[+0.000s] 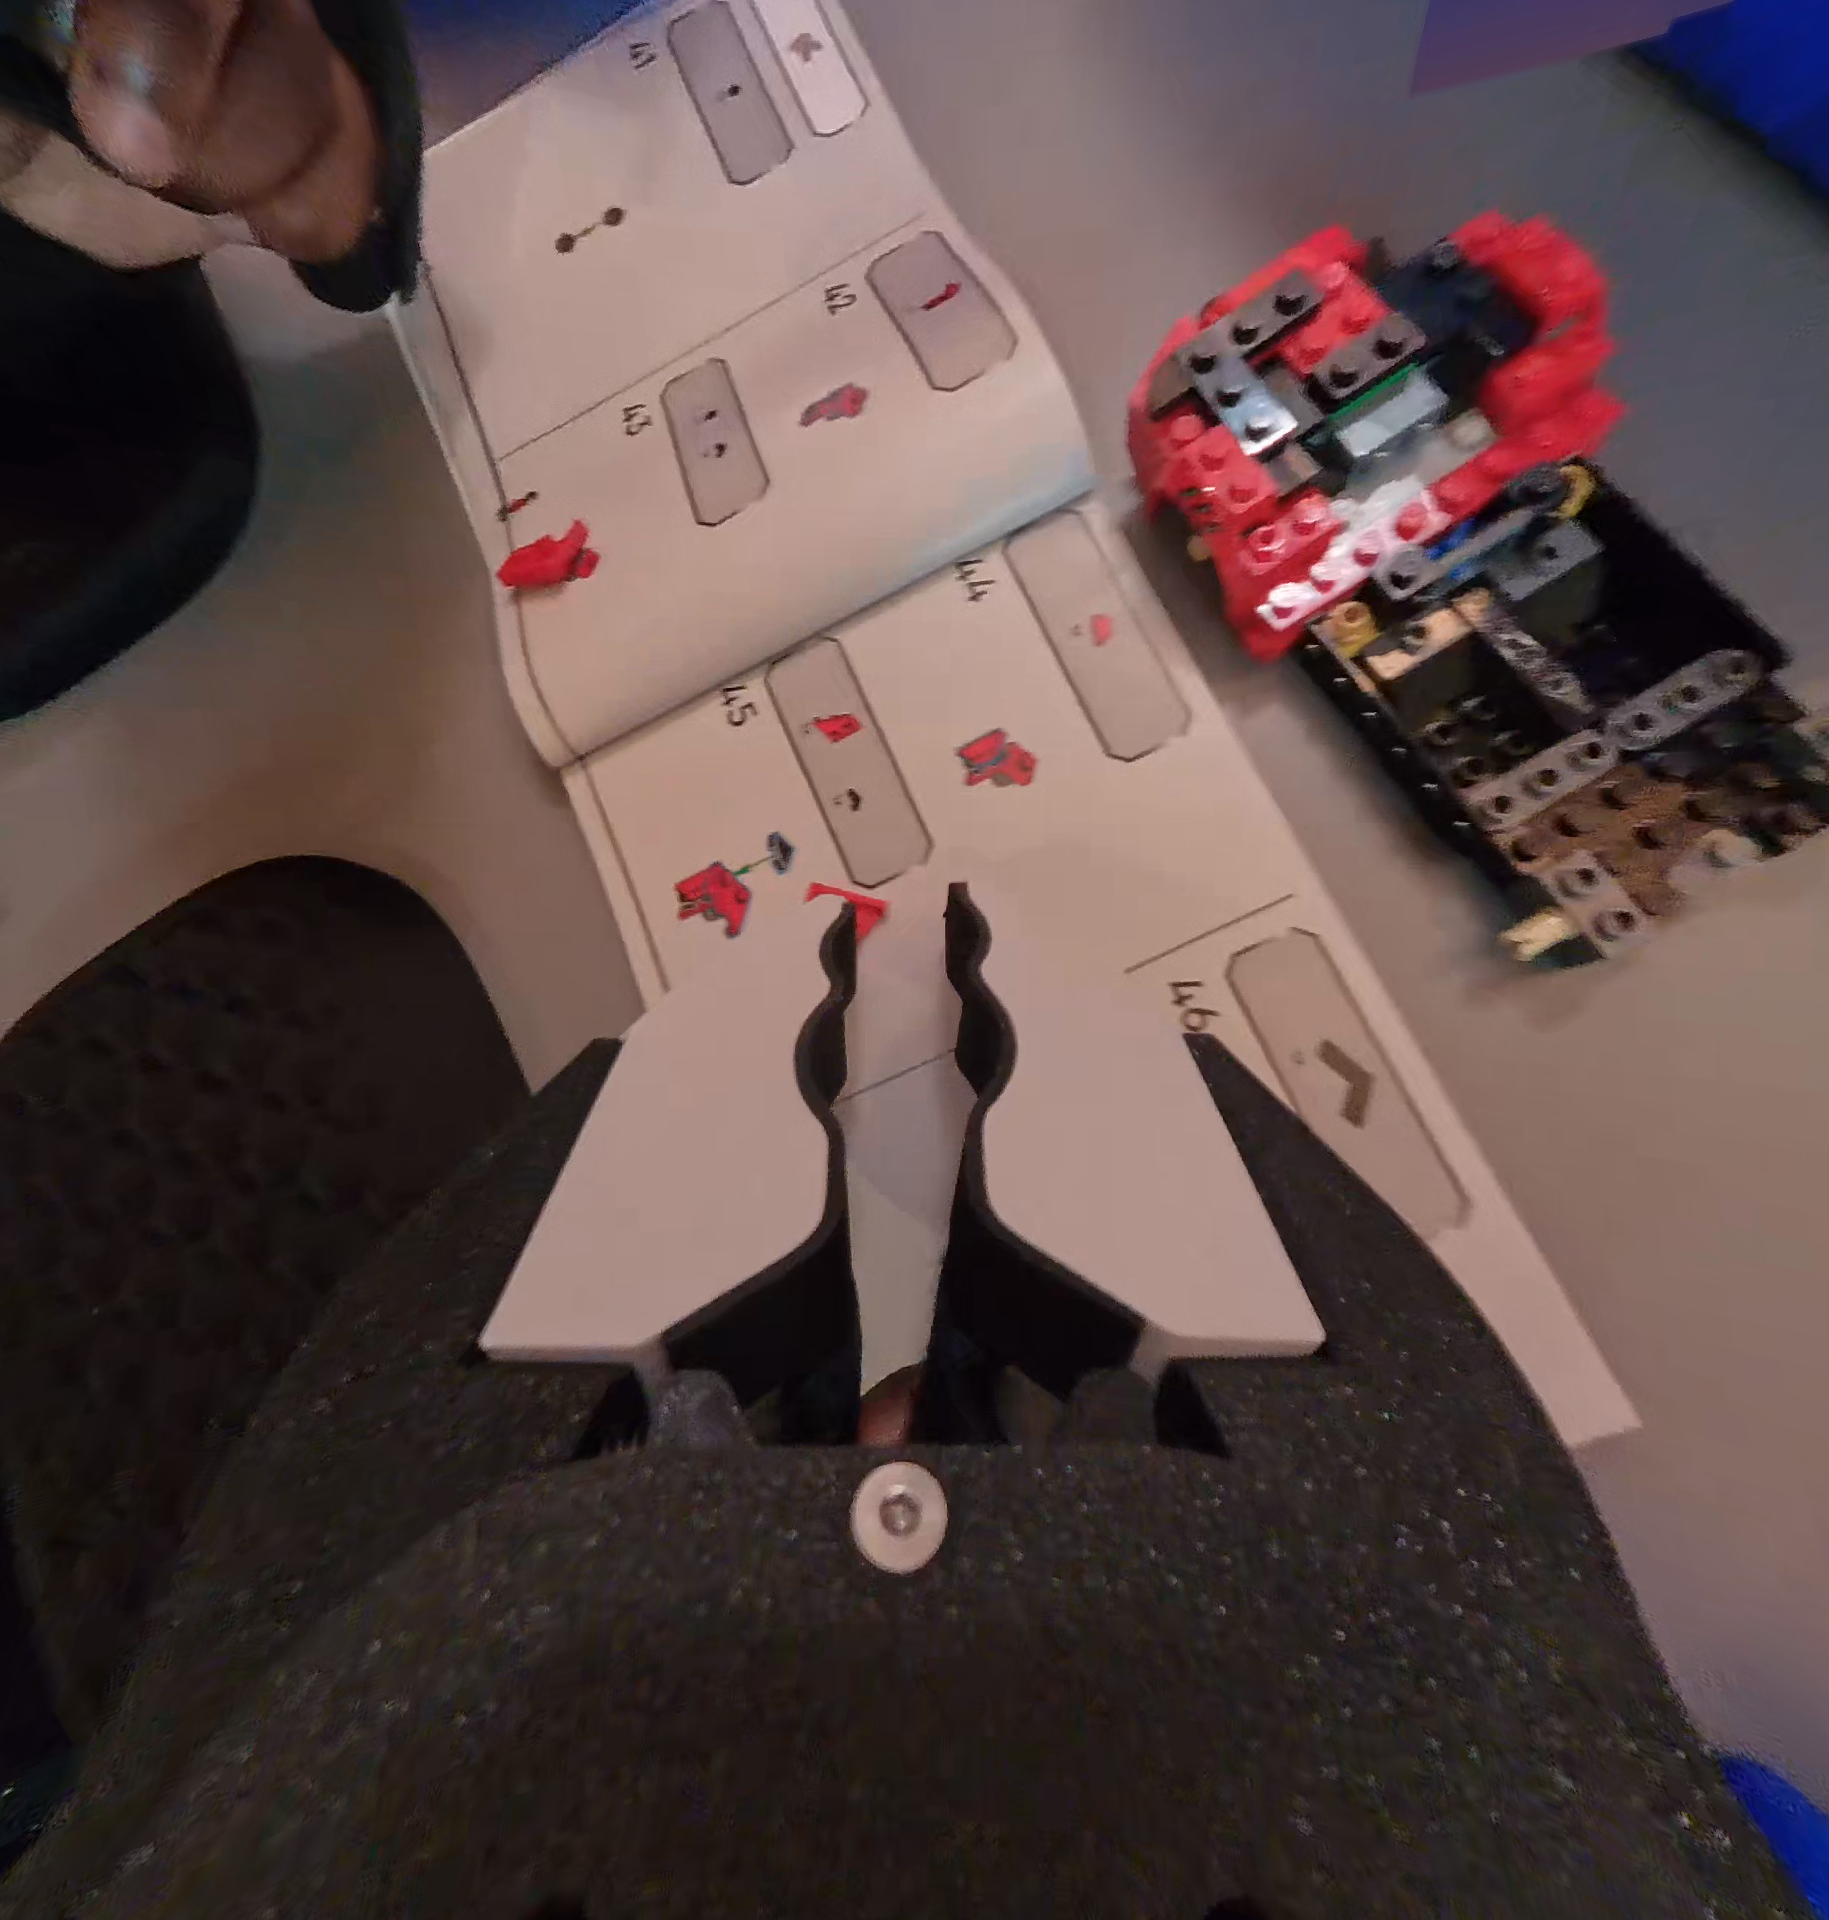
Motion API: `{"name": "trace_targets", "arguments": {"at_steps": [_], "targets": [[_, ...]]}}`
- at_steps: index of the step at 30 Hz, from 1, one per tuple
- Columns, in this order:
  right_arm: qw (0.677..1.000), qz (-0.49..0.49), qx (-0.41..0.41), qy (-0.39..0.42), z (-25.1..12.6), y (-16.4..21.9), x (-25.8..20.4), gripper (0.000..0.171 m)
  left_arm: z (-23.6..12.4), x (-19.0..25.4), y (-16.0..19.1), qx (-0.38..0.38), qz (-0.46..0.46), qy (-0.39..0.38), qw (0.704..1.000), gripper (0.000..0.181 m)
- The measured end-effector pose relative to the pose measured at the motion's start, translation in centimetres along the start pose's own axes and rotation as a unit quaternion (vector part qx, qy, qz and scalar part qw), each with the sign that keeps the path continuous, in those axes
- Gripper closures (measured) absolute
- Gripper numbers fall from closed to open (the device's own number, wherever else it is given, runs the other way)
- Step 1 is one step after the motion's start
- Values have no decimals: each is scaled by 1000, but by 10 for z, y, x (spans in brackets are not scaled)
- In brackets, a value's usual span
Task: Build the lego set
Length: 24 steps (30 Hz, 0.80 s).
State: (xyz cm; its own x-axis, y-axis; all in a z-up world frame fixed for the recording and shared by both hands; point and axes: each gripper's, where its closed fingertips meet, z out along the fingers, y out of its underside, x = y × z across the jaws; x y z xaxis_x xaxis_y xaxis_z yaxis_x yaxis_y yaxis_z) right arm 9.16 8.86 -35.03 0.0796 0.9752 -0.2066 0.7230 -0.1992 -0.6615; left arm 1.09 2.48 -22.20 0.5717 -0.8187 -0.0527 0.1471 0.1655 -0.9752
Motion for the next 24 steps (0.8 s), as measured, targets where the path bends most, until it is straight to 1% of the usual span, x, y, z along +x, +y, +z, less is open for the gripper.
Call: {"name": "trace_targets", "arguments": {"at_steps": [3,6,8,9,11,13,16,17,19,20,21,22,23,24], "targets": [[999,-26,12,25,-8,-5,7,155,0,0,1,-2,-1,1,1000,173],[996,-84,3,24,-9,-2,-9,166,0,1,1,-3,1,2,1000,173],[993,-110,-18,45,-1,6,-18,166,1,1,1,-4,2,3,1000,173],[991,-113,-21,61,2,8,-18,161,1,2,1,-5,2,4,1000,173],[989,-114,-23,88,6,10,-15,159,1,3,2,-5,3,7,1000,173],[990,-105,-15,88,7,10,-14,159,2,4,2,-6,4,8,1000,173],[995,-76,-8,66,7,9,-14,162,2,4,2,-8,10,7,1000,173],[997,-63,7,52,6,5,-16,162,1,4,2,-7,10,7,1000,173],[997,-1,73,-29,-1,-12,-32,162,1,3,1,-5,9,6,1000,173],[991,44,97,-80,-7,-18,-41,162,1,3,1,-4,8,6,1000,173],[982,95,100,-131,-11,-19,-47,162,1,3,0,-3,6,7,1000,173],[972,146,87,-159,-11,-14,-46,162,1,4,0,-2,5,8,1000,173],[967,189,61,-162,-8,-3,-39,162,1,4,0,-2,3,10,1000,173],[964,218,31,-147,-4,10,-29,162,1,5,0,-2,1,12,1000,173]]}}
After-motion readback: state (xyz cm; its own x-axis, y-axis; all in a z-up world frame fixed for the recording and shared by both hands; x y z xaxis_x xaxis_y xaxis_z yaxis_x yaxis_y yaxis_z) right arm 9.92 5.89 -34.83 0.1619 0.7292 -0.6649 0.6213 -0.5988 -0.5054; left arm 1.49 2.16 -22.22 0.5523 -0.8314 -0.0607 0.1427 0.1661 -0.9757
